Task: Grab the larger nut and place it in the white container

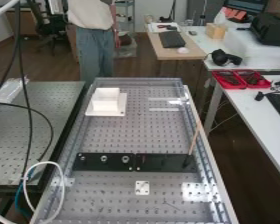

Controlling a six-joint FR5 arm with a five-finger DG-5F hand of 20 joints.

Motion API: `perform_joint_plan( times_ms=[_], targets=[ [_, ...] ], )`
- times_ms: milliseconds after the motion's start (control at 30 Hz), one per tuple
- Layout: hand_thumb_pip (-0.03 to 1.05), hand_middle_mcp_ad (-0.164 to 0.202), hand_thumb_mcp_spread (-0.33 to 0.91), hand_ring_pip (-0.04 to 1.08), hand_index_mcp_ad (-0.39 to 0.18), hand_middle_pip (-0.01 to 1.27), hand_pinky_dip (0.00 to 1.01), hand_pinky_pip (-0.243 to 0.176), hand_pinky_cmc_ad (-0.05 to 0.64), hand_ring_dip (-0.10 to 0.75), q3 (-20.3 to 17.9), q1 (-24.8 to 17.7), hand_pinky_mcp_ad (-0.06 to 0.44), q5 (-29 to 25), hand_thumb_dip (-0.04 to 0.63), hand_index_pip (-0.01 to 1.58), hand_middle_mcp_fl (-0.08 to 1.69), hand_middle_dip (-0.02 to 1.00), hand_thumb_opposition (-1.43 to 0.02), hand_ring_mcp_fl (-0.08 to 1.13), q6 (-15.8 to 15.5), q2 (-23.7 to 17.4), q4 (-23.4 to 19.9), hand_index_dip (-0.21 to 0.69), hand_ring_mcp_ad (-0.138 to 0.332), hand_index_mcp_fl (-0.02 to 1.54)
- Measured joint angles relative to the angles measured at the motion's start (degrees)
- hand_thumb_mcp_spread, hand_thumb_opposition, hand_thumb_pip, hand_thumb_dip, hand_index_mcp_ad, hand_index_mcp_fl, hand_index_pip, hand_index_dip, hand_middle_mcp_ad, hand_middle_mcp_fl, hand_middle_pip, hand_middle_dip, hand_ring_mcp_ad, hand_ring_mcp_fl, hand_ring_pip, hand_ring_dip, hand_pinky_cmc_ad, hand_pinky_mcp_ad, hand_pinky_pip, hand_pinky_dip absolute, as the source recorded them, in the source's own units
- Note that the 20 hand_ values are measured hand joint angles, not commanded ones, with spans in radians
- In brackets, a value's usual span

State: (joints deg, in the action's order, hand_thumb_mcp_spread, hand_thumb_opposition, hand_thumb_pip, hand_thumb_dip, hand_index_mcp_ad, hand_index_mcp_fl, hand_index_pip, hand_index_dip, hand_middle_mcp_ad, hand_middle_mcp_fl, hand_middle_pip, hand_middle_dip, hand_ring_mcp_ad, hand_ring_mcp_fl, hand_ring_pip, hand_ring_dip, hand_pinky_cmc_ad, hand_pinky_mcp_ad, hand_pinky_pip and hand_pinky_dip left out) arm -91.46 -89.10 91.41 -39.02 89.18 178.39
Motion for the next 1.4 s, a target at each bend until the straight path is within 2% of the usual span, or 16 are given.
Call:
perform_joint_plan(
  times_ms=[33,100,167,267,333,433,700,900,1233,1400],
  targets=[
    [0.40,0.063,0.20,0.08,-0.007,0.12,0.35,-0.063,0.316,0.098,0.01,0.05,0.278,0.04,0.047,0.08,0.01,0.18,-0.68,0.00,0.03,0.04,0.00,-0.024,0.154,0.02],
    [0.40,0.072,0.20,0.07,-0.007,0.13,0.37,-0.075,0.328,0.103,0.00,0.10,0.295,0.10,0.047,0.07,0.01,0.19,-0.70,0.01,0.09,0.06,-0.04,-0.044,0.152,0.02],
    [0.40,0.072,0.20,0.09,-0.007,0.12,0.38,-0.075,0.351,0.105,-0.05,0.12,0.291,0.13,0.047,0.08,0.01,0.19,-0.71,0.00,0.11,0.06,-0.15,-0.044,0.159,0.02],
    [0.40,0.072,0.20,0.09,-0.007,0.12,0.38,-0.075,0.346,0.110,-0.12,0.12,0.312,0.12,0.051,0.08,0.00,0.19,-0.71,0.00,0.11,0.04,-0.24,-0.044,0.169,0.02],
    [0.40,0.072,0.20,0.09,-0.007,0.13,0.40,-0.091,0.367,0.112,-0.16,0.12,0.311,0.06,0.051,0.08,0.01,0.20,-0.73,0.00,0.05,-0.01,-0.25,-0.044,0.168,0.02],
    [0.44,0.072,0.20,0.09,-0.009,0.14,0.40,-0.091,0.363,0.112,-0.28,0.09,0.311,-0.09,0.051,0.08,0.00,0.20,-0.73,0.00,0.06,-0.07,-0.35,-0.044,0.173,0.02],
    [0.44,0.073,0.20,0.09,-0.009,0.13,0.40,-0.091,0.379,0.112,-1.62,-0.08,0.314,-0.87,0.047,0.08,0.00,0.20,-0.74,0.01,0.34,-0.30,-1.52,-0.044,0.173,0.02],
    [0.47,0.075,0.20,0.09,-0.009,0.13,0.40,-0.091,0.379,0.112,-5.96,-0.35,0.314,-2.50,0.073,0.08,0.00,0.20,-0.76,0.01,1.04,-0.52,-4.93,-0.044,0.173,0.02],
    [0.48,0.077,0.20,0.09,-0.005,0.13,0.41,-0.091,0.380,0.112,-14.72,-1.27,0.314,-7.05,0.079,0.09,0.01,0.20,-0.76,0.01,2.15,-1.10,-11.34,-0.042,0.178,0.02],
    [0.54,0.075,0.20,0.09,-0.009,0.13,0.42,-0.091,0.380,0.112,-18.68,-1.67,0.314,-9.33,0.094,0.09,0.00,0.20,-0.76,0.01,2.88,-1.26,-14.65,-0.059,0.180,0.02]
  ],
)
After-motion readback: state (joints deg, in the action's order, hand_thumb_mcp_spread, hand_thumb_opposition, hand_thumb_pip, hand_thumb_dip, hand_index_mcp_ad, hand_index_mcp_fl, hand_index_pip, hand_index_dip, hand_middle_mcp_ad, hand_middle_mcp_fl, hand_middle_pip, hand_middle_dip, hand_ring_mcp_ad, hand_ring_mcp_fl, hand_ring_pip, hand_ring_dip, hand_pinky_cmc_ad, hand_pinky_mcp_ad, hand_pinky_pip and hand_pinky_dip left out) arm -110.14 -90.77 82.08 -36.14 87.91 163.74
